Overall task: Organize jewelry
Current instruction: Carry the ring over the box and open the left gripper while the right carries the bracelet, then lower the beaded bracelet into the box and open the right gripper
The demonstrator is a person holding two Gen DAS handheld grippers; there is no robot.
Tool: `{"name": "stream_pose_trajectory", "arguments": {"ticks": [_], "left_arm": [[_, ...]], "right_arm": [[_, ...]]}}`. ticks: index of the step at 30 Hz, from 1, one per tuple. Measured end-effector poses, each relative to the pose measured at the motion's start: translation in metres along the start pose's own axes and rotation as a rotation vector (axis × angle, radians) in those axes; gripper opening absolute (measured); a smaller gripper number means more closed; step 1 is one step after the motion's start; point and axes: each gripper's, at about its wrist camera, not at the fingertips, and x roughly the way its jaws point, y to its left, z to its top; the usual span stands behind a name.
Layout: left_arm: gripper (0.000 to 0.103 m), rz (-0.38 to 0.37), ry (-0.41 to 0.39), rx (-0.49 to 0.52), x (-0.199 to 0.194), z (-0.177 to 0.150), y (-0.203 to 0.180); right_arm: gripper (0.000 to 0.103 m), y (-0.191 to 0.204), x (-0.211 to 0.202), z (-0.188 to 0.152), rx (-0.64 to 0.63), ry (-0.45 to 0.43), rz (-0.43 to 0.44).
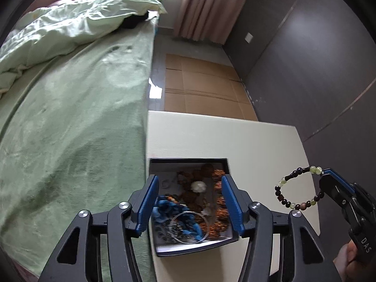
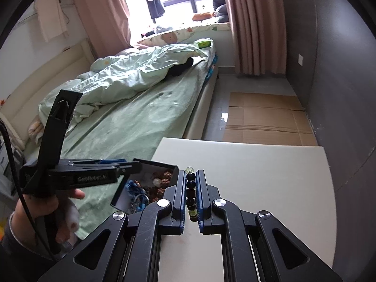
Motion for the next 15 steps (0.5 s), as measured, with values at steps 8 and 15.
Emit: {"name": "stream_pose_trajectory", "arguments": {"ticks": [8, 15], "left_arm": [[0.061, -0.001, -0.020, -0.057, -0.012, -0.002, 0.028], [0.083, 0.000, -0.065, -0.081, -0.029, -0.006, 0.046]], "right_arm": [[0.009, 0.021, 0.026, 0.013, -0.026, 0.024, 0.060], [0.009, 0.041, 0.049, 0.023, -0.034, 0.040, 0.117]]}}
